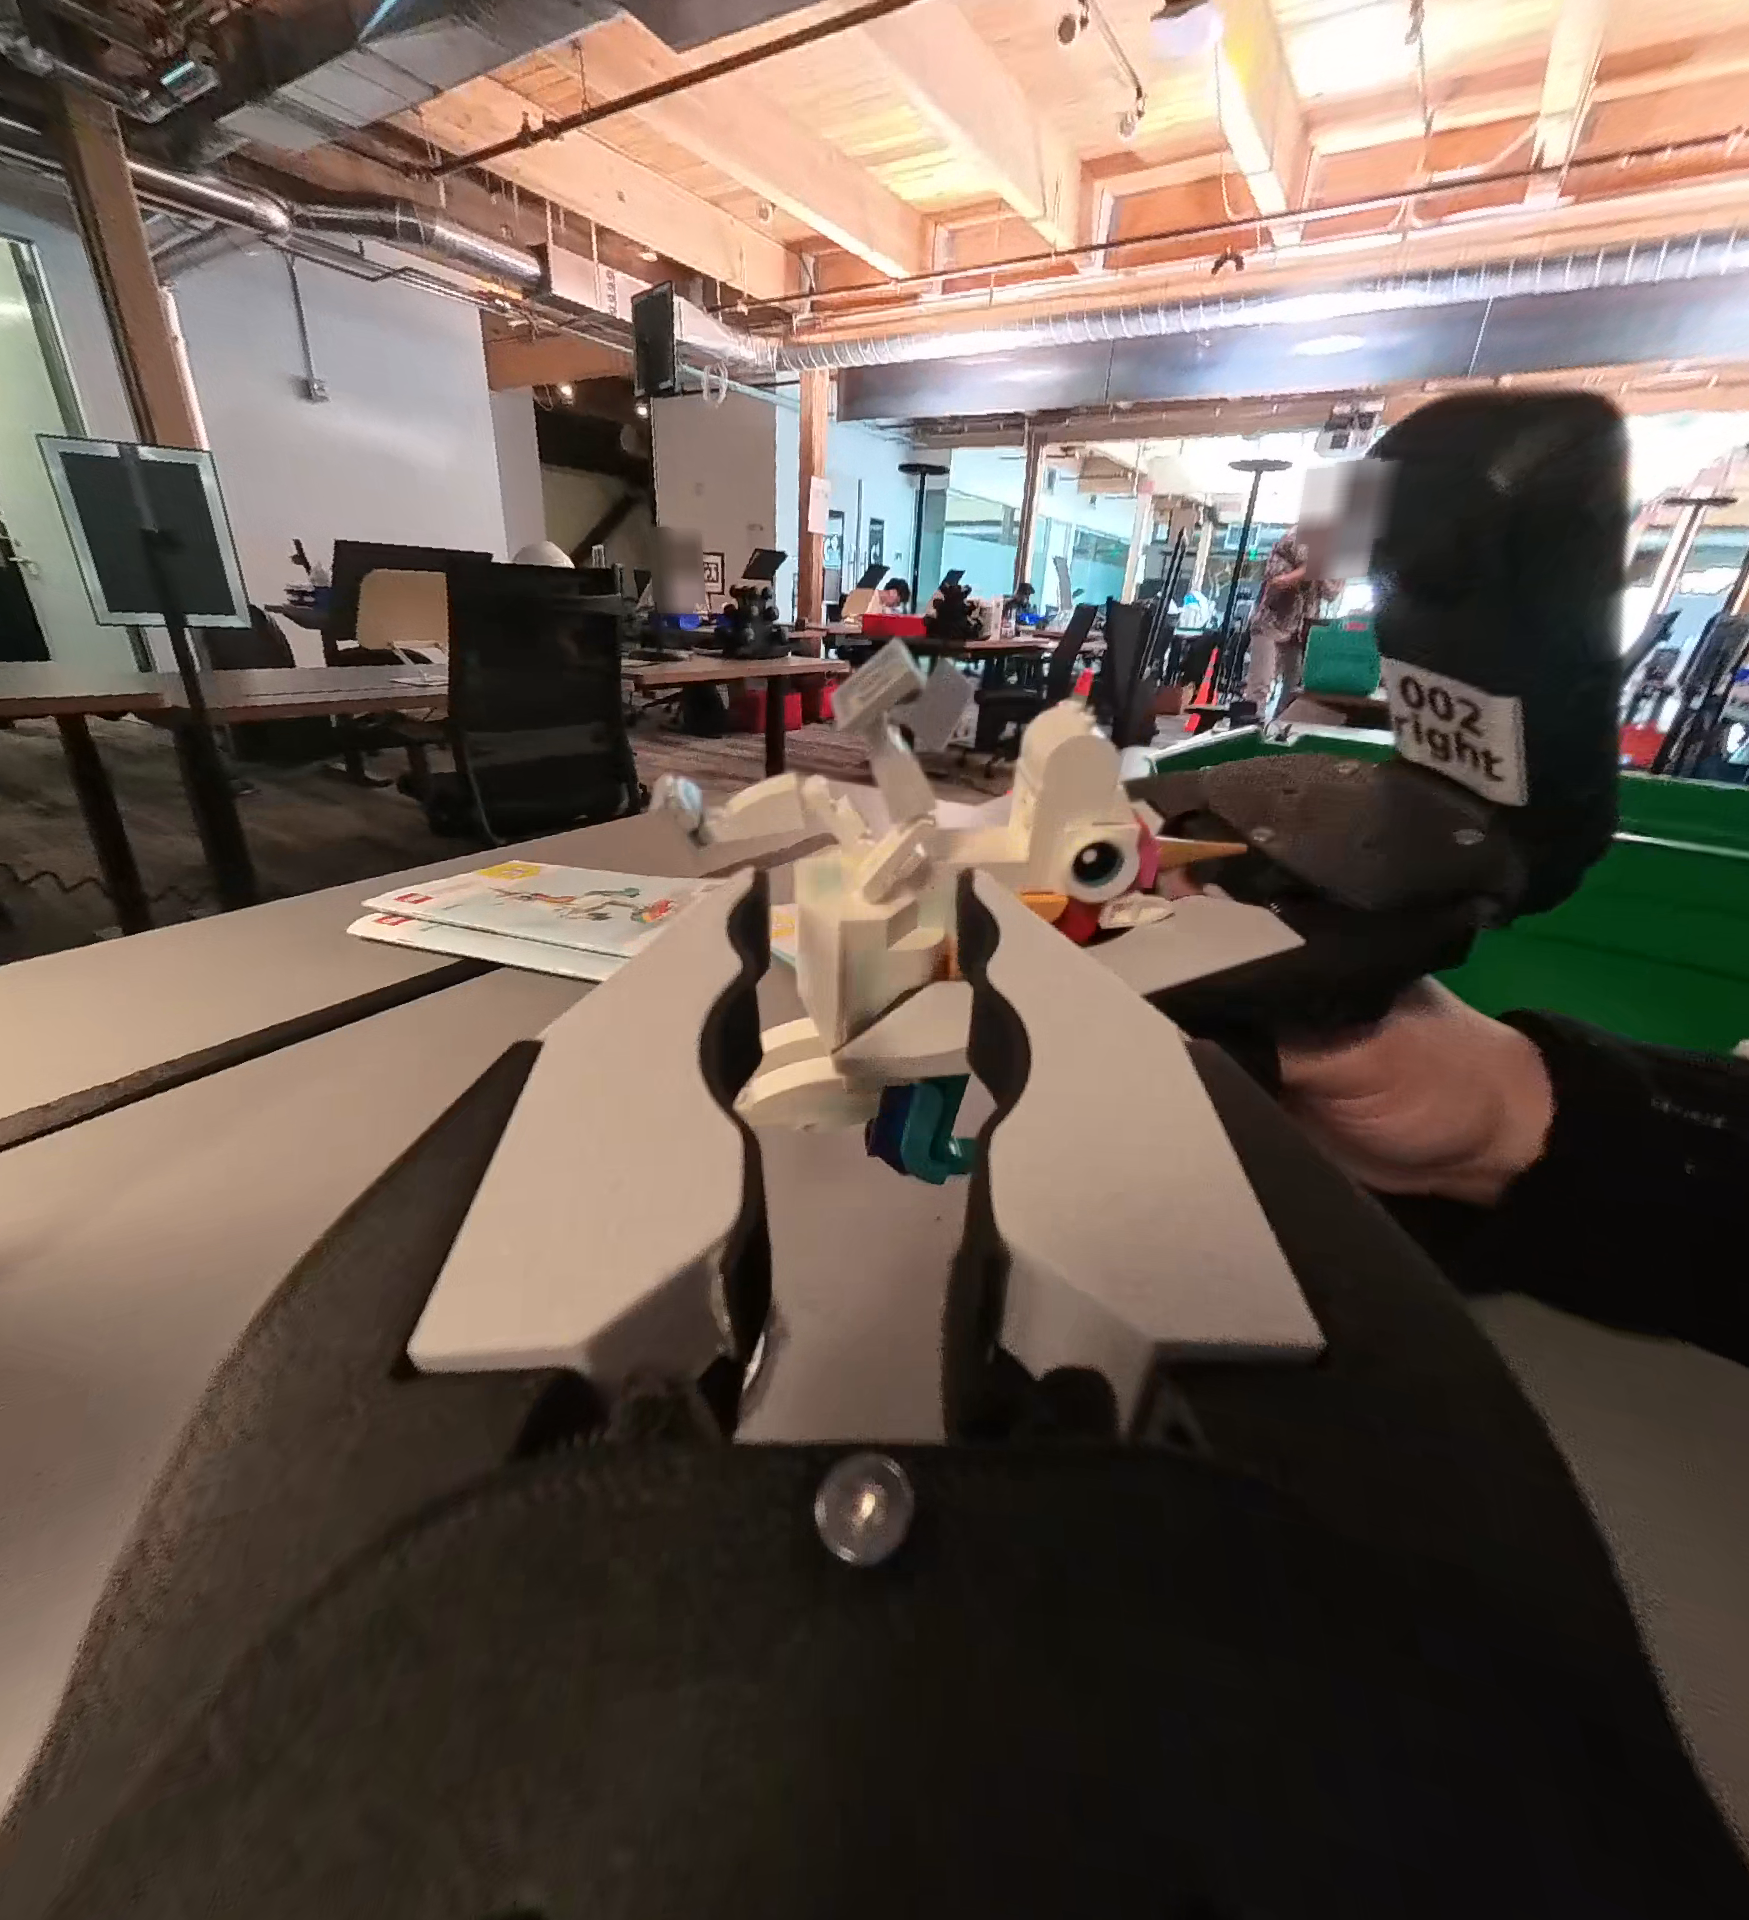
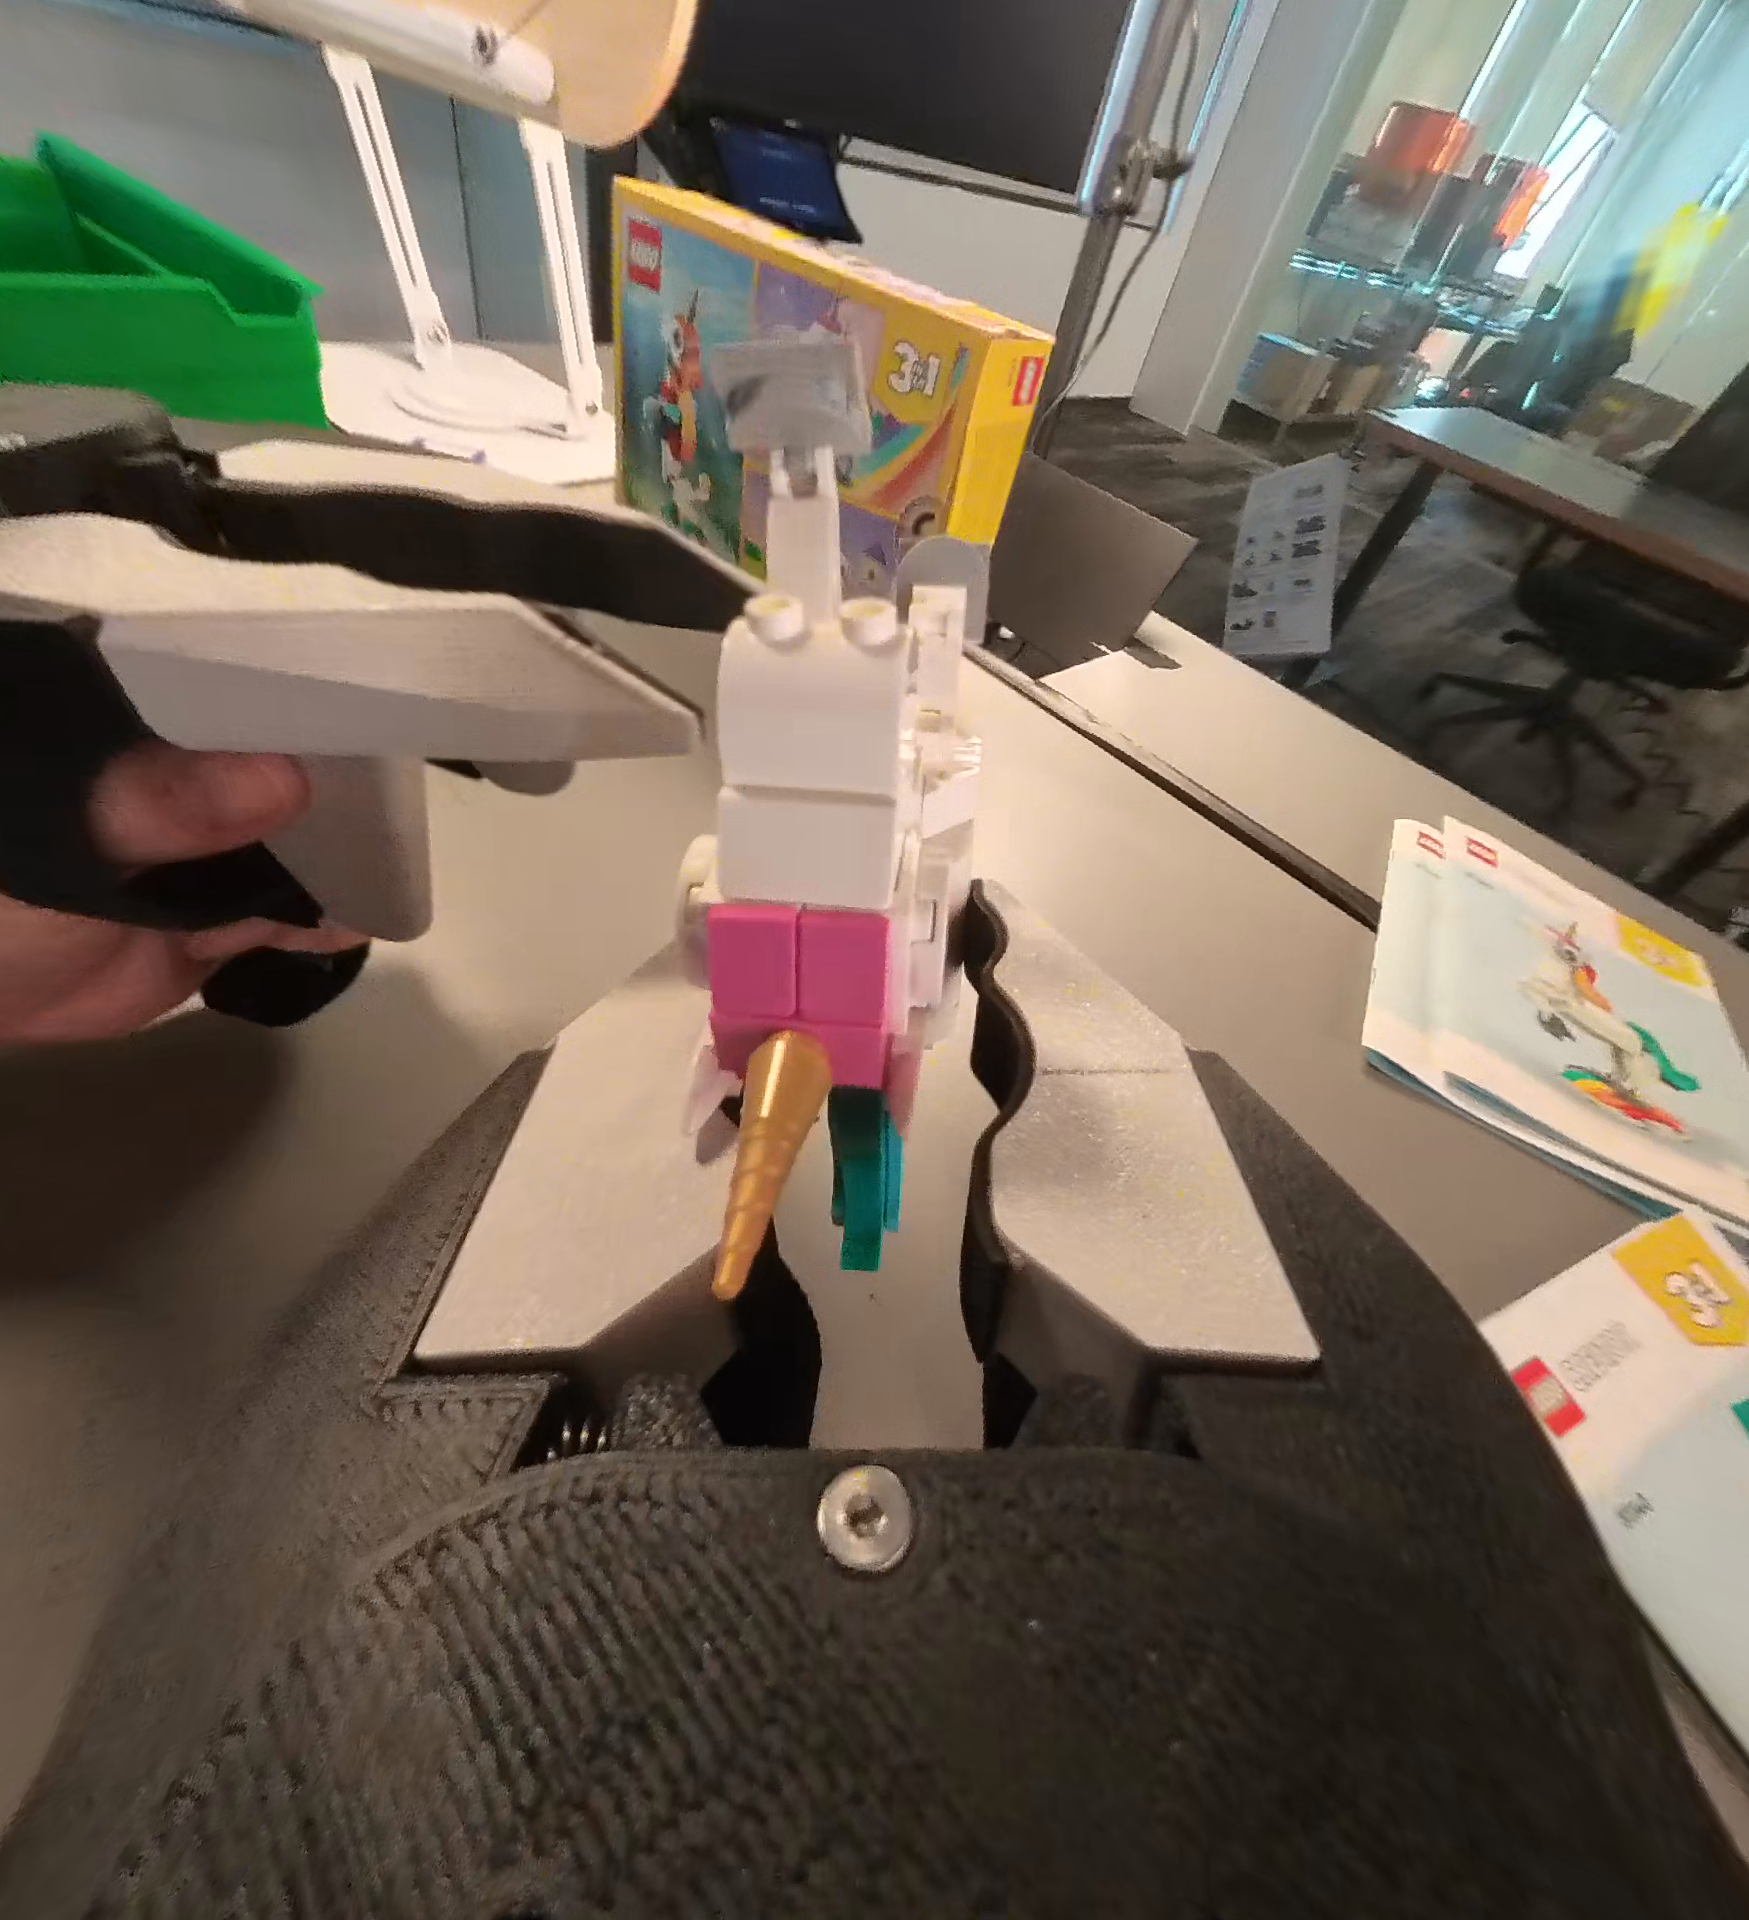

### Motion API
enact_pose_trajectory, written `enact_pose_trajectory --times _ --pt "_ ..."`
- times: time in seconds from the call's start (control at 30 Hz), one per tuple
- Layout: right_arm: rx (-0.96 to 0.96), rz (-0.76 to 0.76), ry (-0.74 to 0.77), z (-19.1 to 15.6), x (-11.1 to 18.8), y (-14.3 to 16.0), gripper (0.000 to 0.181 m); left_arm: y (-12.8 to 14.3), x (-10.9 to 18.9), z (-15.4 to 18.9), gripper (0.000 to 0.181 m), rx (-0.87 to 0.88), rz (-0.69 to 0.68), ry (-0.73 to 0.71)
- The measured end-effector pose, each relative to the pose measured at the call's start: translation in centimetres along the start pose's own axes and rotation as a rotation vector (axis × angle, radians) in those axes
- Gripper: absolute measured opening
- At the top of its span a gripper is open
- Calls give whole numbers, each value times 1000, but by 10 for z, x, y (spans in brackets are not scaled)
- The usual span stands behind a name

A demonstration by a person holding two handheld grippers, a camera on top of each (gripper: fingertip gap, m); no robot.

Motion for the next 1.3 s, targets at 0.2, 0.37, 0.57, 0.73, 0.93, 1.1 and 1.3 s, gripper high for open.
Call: enact_pose_trajectory --times 0.2,0.37,0.57,0.73,0.93,1.1,1.3 --pt "109 -37 45 -12 -4 -2 34 0 -1 2 32 -34 -11 -14" --pt "142 -25 69 -14 -4 -2 34 1 0 -3 24 27 5 2" --pt "165 12 87 -13 0 -2 34 2 1 -14 14 174 22 109" --pt "209 65 109 -14 4 -3 34 5 1 -20 11 325 80 259" --pt "249 129 122 -16 9 -5 34 11 0 -30 11 507 148 390" --pt "256 134 133 -15 10 -4 34 10 -1 -28 19 481 139 413" --pt "306 137 150 -18 10 -4 34 11 -1 -27 12 464 123 384"
Point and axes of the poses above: each gripper's, where its closed fingertips meet, x back along the fingers, y out of its underside, z = x × y across the jaws, the point moved 10 cm from there along x, back along the fingers, and after that the axes turned 12 degrees about -z, right-handed, at the moved point
